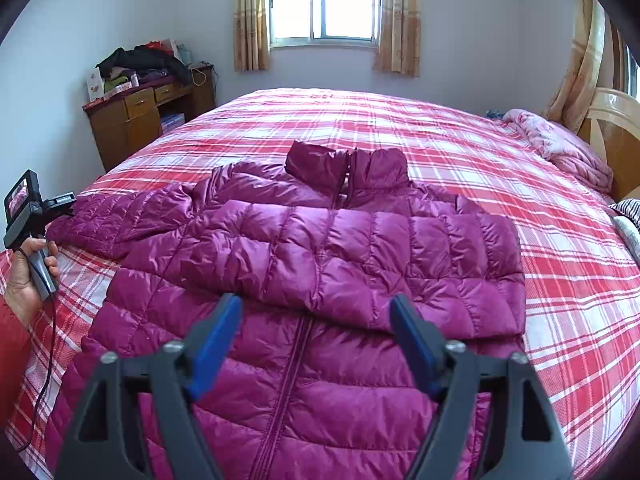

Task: Fold large clothes
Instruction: 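Grasp the other sleeve cuff with the left gripper and lift it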

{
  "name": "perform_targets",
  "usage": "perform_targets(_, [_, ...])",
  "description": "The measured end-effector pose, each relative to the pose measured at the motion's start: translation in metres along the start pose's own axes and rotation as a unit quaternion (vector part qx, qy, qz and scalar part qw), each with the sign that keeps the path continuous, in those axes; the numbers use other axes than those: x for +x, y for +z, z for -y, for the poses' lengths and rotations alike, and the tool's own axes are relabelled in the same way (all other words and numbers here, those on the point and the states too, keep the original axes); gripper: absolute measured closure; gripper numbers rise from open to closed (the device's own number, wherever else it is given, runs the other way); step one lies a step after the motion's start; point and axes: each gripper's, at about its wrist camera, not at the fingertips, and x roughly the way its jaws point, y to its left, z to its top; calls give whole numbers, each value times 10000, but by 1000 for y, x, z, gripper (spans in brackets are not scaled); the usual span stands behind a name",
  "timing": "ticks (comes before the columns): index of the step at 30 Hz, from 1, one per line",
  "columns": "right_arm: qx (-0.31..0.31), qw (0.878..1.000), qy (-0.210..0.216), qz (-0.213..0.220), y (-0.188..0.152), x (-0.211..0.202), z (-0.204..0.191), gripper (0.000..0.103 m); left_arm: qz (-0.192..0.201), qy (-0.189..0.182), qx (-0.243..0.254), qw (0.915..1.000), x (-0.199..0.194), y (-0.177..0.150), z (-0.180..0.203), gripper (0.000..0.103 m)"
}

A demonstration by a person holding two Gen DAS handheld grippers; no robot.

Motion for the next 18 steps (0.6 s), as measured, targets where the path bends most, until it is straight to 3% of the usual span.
perform_targets(1, [26, 10000, 38, -55, -1, 2, -1, 51, 8, 24, 26, 10000, 0, 0, 1, 1])
perform_targets(4, [96, 9998, 88, -134, -3, 7, -2, 52, 60, 3, 79, 10000, -2, -1, 3, 13])
perform_targets(7, [159, 9997, 126, -167, -5, 8, -3, 52, 134, -51, 154, 9998, -6, -2, 5, 33])
perform_targets(9, [199, 9996, 101, -192, -6, 8, -3, 52, 170, -91, 140, 9997, -8, -2, 5, 53])
perform_targets(12, [279, 9993, 106, -214, -7, 5, 0, 52, 160, -171, 205, 9995, -9, -1, 6, 69])
perform_targets(16, [466, 9987, 110, -157, -5, -7, 12, 52, 298, -267, 389, 9984, -28, 6, 13, 77])
perform_targets(18, [587, 9982, 68, -81, -5, -15, 22, 52, 608, -422, 573, 9956, -54, 10, 25, 78])
